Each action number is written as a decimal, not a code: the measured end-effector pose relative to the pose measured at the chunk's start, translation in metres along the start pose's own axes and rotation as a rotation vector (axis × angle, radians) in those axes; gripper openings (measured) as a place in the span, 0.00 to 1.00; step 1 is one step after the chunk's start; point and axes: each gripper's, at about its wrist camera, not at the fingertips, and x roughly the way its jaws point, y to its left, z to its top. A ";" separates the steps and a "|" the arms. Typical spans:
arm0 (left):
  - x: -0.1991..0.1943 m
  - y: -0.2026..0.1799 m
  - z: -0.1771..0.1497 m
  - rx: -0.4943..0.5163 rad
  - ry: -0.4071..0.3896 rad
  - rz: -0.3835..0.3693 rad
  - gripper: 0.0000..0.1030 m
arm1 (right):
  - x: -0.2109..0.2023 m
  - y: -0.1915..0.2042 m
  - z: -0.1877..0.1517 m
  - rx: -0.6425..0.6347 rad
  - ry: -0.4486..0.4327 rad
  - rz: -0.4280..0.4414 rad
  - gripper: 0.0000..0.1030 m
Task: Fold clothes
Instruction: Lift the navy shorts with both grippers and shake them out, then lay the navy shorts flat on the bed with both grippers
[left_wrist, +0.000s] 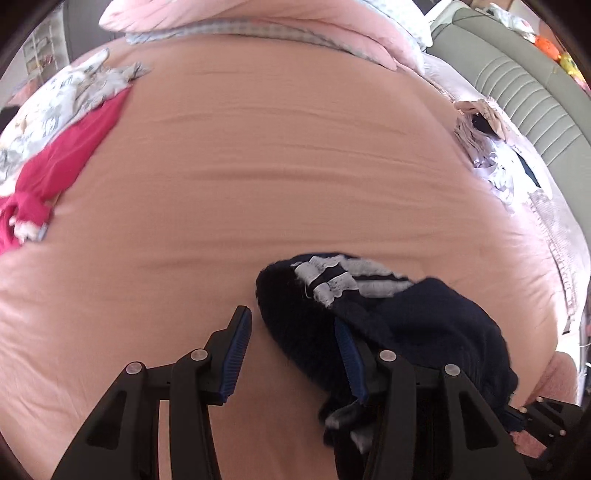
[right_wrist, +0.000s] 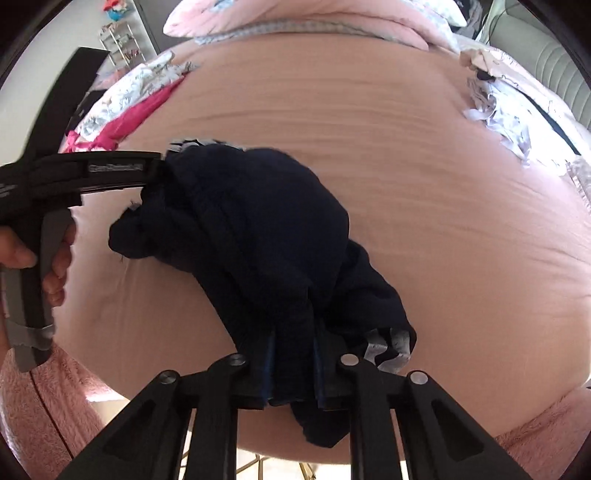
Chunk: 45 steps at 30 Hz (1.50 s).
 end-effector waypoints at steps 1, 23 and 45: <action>0.005 0.000 0.002 0.006 0.012 0.005 0.35 | -0.002 -0.004 0.000 0.007 -0.009 -0.017 0.14; -0.177 -0.033 0.083 -0.046 -0.398 -0.178 0.02 | -0.153 -0.050 0.090 0.008 -0.386 -0.111 0.13; 0.018 -0.054 -0.016 -0.131 0.068 0.050 0.04 | -0.018 -0.038 -0.002 -0.041 -0.020 -0.069 0.14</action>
